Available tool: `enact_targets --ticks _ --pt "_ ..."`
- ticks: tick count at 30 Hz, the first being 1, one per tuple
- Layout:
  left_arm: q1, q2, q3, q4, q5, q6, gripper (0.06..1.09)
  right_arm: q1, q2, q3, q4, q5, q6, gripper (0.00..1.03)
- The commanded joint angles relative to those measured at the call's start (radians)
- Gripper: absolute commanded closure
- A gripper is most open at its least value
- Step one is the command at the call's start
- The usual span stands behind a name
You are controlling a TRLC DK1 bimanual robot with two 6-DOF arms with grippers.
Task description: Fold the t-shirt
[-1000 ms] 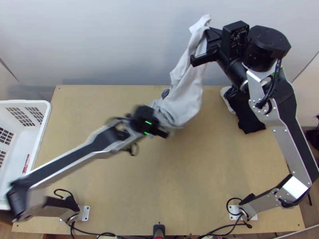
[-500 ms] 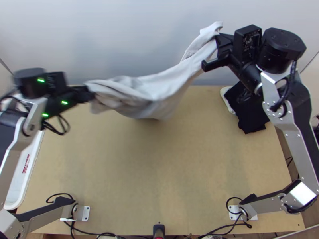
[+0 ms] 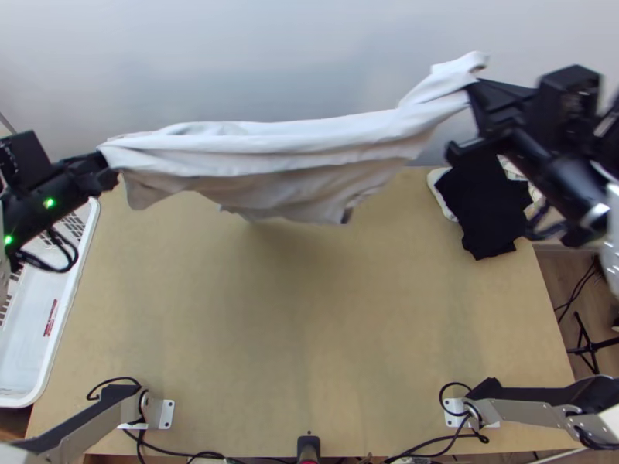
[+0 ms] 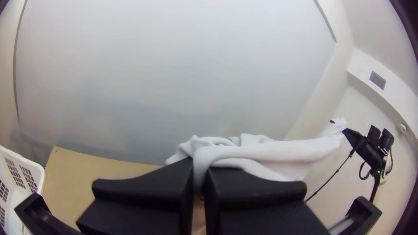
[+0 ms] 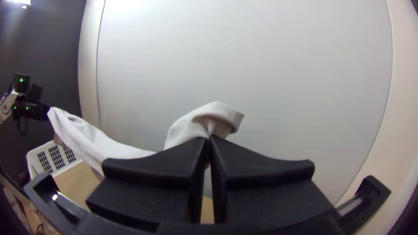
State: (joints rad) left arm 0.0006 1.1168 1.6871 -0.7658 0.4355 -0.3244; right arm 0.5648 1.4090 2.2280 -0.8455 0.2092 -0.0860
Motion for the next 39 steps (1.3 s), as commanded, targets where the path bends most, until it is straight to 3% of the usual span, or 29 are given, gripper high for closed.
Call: enact_targets --ticks 1,7,14,15,16,17,18,28,36,39 --pt "-0.091 -0.183 -0.133 0.079 0.081 0.005 1.05 0.035 -0.044 0.101 -0.05 0.001 0.011 1.0" --pt "-0.212 -0.388 -0.386 0.388 0.081 -0.05 1.05 0.089 -0.084 0.105 -0.04 0.001 0.063 1.0" --pt "-0.274 -0.365 -0.472 0.395 0.075 -0.056 1.04 0.052 -0.104 0.09 -0.04 0.001 0.095 1.0" --pt "-0.272 -0.354 -0.483 0.392 0.069 -0.056 0.98 0.049 -0.104 0.081 -0.043 0.001 0.094 1.0" --pt "-0.271 -0.342 -0.495 0.385 0.065 -0.056 0.75 0.047 -0.104 0.073 -0.043 0.002 0.092 1.0" --pt "-0.269 -0.334 -0.509 0.367 0.063 -0.054 0.41 0.046 -0.099 0.071 -0.043 0.002 0.088 1.0" --pt "-0.264 -0.324 -0.524 0.352 0.055 -0.053 0.13 0.046 -0.094 0.071 -0.043 0.002 0.081 1.0" --pt "-0.341 -0.293 -0.635 0.204 0.08 0.067 0.11 0.079 -0.038 0.068 -0.035 0.001 0.063 1.0" --pt "-0.455 -0.279 -0.751 0.252 0.077 0.068 0.1 0.127 -0.021 0.007 -0.033 0.001 0.089 1.0" --pt "-0.511 -0.265 -0.782 0.303 0.02 0.065 0.1 0.13 -0.013 0.004 -0.033 0.001 0.094 1.0"
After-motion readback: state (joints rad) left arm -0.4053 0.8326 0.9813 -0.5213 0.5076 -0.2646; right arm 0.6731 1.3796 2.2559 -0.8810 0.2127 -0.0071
